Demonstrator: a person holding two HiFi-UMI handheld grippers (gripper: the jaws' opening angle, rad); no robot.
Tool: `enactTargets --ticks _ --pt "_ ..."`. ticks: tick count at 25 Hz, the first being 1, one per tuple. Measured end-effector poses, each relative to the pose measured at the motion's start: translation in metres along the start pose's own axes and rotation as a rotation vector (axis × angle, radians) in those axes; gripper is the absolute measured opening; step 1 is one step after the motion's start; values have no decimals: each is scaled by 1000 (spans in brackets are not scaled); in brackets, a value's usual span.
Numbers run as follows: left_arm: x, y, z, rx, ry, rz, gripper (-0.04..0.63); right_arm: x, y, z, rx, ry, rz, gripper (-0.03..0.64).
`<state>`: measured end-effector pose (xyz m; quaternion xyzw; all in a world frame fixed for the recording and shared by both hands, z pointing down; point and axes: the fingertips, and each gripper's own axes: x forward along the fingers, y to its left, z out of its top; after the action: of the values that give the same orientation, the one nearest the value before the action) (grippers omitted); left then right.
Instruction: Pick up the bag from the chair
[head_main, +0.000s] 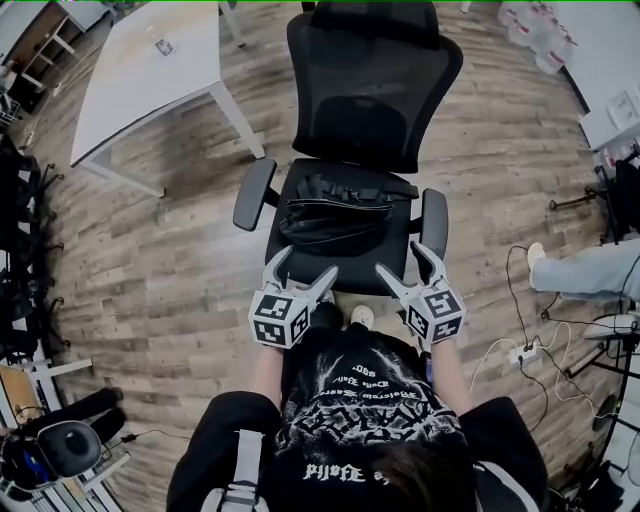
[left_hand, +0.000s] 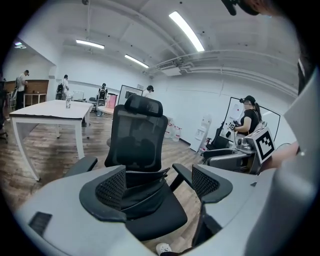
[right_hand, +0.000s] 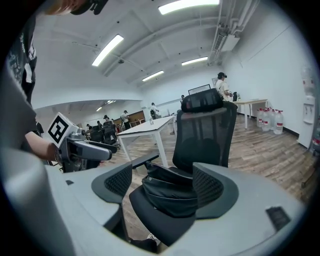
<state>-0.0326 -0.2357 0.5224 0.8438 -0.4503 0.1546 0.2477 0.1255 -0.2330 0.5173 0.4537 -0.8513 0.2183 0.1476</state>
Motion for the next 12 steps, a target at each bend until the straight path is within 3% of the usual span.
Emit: enactTargets --ticks 12 --pt "56 74 -4 -77 90 26 420 66 -44 1 14 72 -39 376"
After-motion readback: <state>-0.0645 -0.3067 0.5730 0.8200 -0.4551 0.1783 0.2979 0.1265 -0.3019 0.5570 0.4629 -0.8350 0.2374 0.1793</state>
